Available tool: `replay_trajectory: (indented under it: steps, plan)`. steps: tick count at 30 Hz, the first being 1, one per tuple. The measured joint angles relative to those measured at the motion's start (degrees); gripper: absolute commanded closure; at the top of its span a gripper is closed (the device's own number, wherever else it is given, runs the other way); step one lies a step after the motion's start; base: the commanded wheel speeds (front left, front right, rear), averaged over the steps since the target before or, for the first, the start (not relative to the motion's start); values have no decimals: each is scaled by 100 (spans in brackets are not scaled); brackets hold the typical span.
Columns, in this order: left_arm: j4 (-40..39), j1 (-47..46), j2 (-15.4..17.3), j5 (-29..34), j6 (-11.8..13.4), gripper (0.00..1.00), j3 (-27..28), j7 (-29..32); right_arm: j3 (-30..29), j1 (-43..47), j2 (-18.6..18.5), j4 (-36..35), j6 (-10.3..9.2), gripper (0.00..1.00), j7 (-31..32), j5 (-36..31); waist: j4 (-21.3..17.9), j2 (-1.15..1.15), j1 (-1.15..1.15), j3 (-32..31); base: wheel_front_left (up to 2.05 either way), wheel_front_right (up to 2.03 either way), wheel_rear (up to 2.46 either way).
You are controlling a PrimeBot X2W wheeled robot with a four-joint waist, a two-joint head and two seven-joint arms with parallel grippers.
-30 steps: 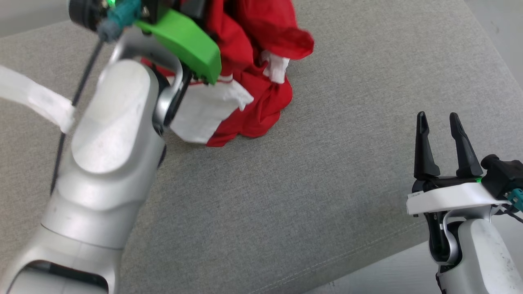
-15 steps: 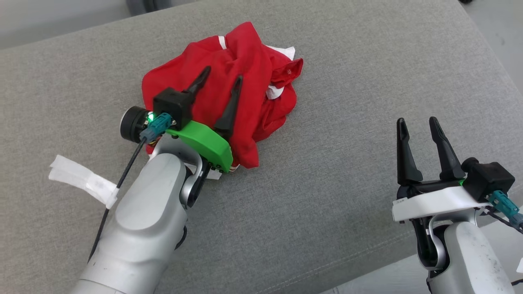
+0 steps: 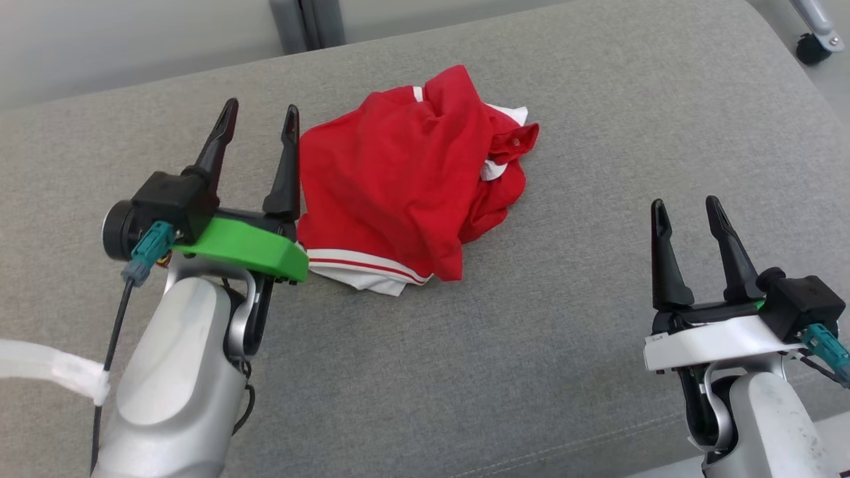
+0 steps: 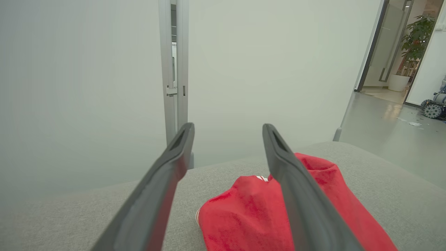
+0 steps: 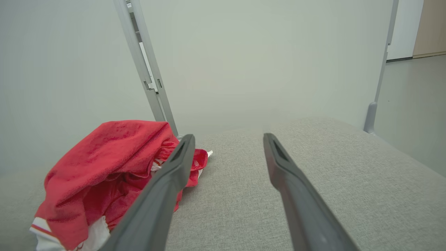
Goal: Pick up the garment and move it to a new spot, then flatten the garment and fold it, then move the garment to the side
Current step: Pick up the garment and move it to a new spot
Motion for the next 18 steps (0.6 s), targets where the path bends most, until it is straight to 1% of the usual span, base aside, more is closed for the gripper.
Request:
replay_trajectory:
  steps: [10, 14, 18]
  plan:
    - [-761, 1163, 275, 294, 45, 0, 768, 0, -62, 207, 1, -112, 0, 0, 0, -192, 554, 0, 0, -251, 0, 0, 0]
    - [-909, 1600, 303, 383, 66, 0, 1074, 0, -74, 236, 1, -110, 0, 0, 0, -236, 756, 0, 0, -344, 0, 0, 0]
    - [-1066, 1985, 258, 426, 66, 0, 1347, 0, -59, 339, 1, -104, 0, 0, 0, -275, 928, 0, 0, -433, 0, 0, 0]
